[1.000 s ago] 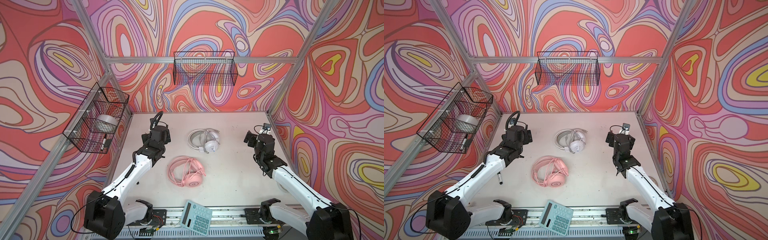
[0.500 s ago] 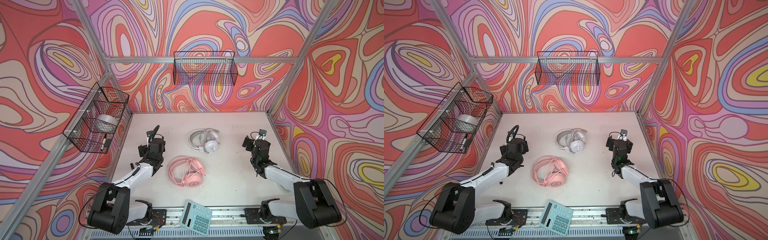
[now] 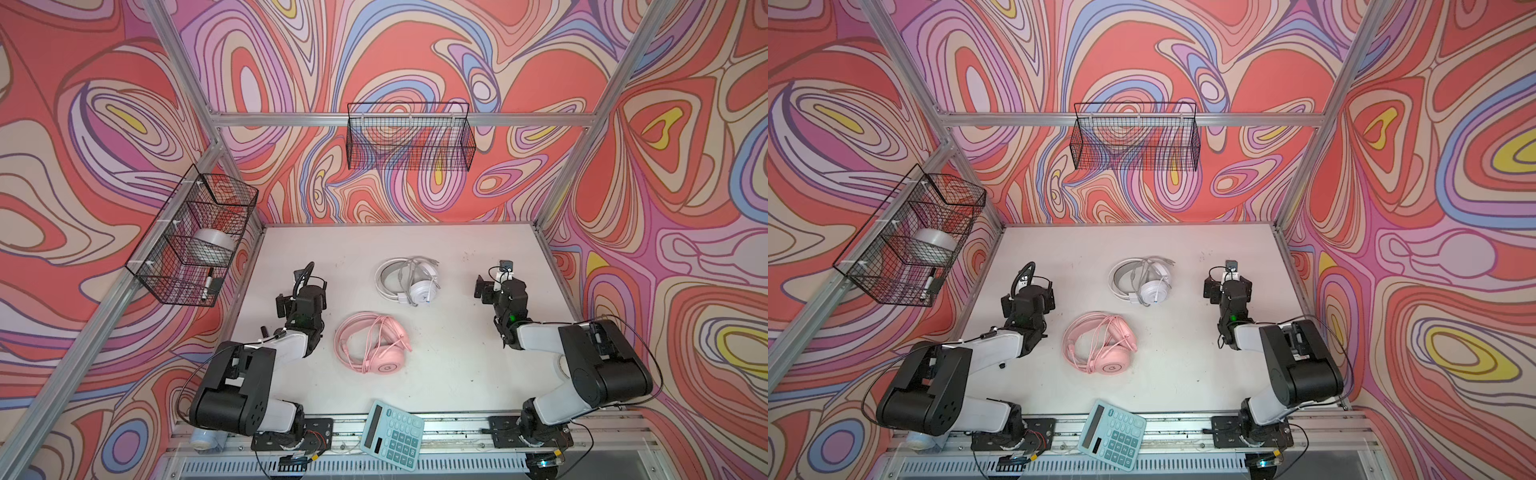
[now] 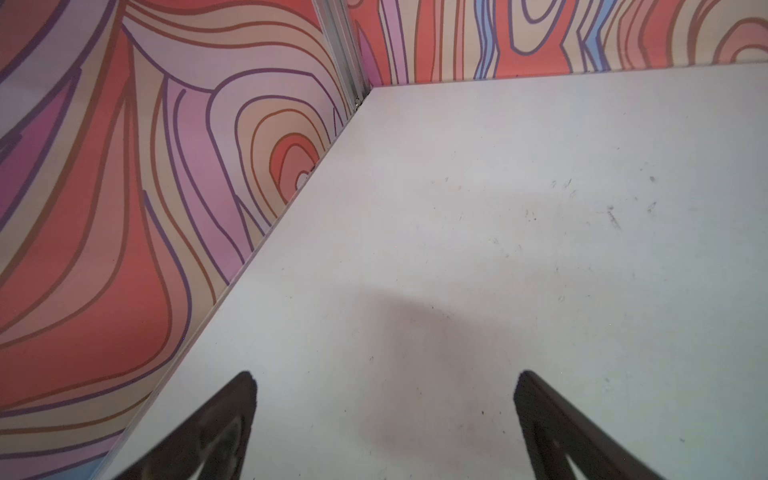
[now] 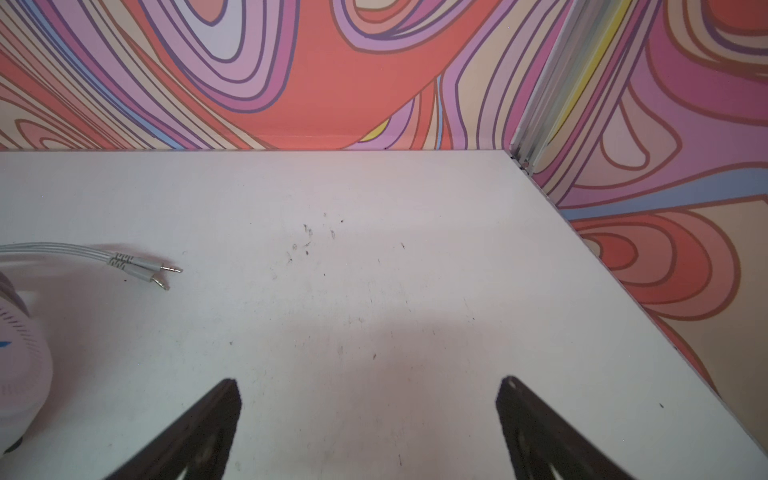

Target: Wrap the headphones

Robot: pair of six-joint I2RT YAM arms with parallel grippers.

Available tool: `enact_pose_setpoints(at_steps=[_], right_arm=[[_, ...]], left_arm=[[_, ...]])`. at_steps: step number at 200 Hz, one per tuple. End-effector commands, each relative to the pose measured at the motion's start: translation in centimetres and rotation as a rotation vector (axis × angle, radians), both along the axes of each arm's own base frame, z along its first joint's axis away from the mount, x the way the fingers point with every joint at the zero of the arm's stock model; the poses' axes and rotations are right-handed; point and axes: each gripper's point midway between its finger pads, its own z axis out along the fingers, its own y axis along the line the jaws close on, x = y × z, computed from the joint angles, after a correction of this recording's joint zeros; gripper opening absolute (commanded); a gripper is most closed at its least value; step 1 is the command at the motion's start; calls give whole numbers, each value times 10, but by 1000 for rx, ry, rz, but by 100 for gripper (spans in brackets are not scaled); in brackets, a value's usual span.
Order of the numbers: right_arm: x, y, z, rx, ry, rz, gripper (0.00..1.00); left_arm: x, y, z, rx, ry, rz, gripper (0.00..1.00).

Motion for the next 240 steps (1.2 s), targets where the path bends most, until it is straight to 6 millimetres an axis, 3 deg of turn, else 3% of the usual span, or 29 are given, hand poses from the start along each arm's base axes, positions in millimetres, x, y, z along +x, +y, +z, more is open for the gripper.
enact_pose_setpoints(at_steps=[1,29,100,240], right_arm=[[5,-10,-5,15,-37,15,98],[3,-23,-14,67,-58,-5,99],[11,-21,-22,89,-8,41,98],[11,-21,-22,88,-9,40,98]], left_arm=[[7,6,9,-57,-93,-43,100],[8,4,-1,-117,-101,-104,100],[15,-9,-18,-141,-75,-200,100],[16,-13,-18,-135,-88,-226,100]])
